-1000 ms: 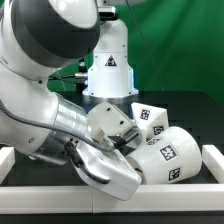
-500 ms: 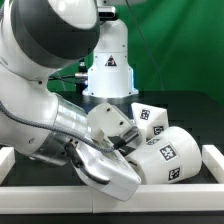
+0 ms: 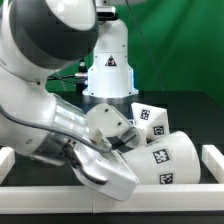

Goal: Assemble lamp

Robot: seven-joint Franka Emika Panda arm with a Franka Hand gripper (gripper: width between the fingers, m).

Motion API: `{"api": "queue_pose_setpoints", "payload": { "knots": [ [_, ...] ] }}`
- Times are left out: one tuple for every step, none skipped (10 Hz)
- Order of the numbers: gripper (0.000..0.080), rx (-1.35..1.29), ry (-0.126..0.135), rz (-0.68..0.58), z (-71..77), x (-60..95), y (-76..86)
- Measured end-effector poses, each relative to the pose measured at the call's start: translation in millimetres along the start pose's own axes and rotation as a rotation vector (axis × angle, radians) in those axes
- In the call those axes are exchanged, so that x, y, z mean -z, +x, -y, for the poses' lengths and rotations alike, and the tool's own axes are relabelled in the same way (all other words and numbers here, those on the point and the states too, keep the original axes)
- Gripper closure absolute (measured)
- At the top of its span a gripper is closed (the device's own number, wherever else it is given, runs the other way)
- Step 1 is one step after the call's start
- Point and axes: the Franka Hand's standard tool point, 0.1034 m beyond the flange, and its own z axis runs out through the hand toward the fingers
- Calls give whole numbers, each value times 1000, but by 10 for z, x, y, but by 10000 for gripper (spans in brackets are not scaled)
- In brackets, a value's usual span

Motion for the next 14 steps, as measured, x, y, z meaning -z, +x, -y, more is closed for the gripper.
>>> {"api": "queue_pose_setpoints", "payload": {
  "knots": [
    [753, 37, -4, -20, -44, 168, 36],
    [753, 82, -7, -17, -128, 336, 69],
    [753, 145, -21, -65, -220, 563, 129],
    [752, 206, -49, -138, -295, 818, 105],
    [752, 250, -92, -198, -325, 1003, -1],
    [752, 259, -149, -239, -287, 1093, -180],
    [752, 262, -192, -305, -124, 1131, -378],
    [752, 310, -156, -379, 31, 1151, -370],
    [752, 323, -125, -437, 85, 1154, -390],
    [752, 345, -87, -534, 156, 1166, -409],
    [752, 381, -85, -575, 136, 1143, -450],
    [752, 463, -105, -653, 84, 1277, -433],
    [752, 562, -134, -714, -25, 1432, -418],
    [752, 650, -155, -840, -72, 1583, -381]
  ]
}}
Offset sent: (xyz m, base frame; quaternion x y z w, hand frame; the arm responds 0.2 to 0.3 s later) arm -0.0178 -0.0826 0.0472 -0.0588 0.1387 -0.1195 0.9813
